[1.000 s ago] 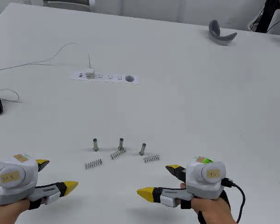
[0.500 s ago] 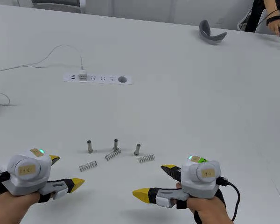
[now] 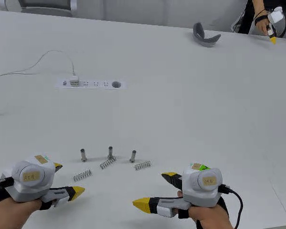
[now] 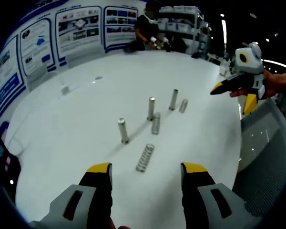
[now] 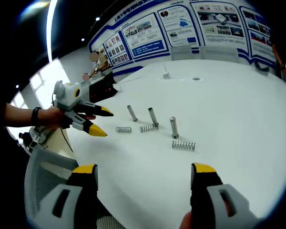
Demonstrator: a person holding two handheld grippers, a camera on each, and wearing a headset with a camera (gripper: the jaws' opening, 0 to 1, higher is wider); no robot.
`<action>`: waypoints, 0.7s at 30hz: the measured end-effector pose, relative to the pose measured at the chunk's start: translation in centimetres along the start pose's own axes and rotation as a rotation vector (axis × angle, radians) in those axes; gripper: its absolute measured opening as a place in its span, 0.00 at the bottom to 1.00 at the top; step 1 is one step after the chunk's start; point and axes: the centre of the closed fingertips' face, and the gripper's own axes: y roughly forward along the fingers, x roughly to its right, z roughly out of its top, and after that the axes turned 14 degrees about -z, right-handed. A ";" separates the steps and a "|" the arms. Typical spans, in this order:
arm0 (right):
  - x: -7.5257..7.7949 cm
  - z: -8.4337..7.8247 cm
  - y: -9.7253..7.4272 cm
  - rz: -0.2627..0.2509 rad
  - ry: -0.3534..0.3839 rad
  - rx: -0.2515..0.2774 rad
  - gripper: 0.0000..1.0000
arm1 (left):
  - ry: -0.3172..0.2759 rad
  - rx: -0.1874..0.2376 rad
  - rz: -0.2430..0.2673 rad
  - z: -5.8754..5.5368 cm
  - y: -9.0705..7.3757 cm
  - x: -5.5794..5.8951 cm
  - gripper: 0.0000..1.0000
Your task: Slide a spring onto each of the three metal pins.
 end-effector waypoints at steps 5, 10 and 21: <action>0.2 0.0 0.0 -0.004 0.005 0.002 0.81 | 0.007 -0.017 -0.012 -0.1 0.8 -0.3 0.56; 0.2 0.0 -0.1 -0.004 0.007 0.002 0.81 | 0.012 -0.025 -0.022 -0.1 1.5 -0.5 0.52; 0.6 -0.2 -0.2 -0.008 0.012 0.001 0.81 | 0.023 -0.054 -0.036 -0.4 2.8 -0.7 0.39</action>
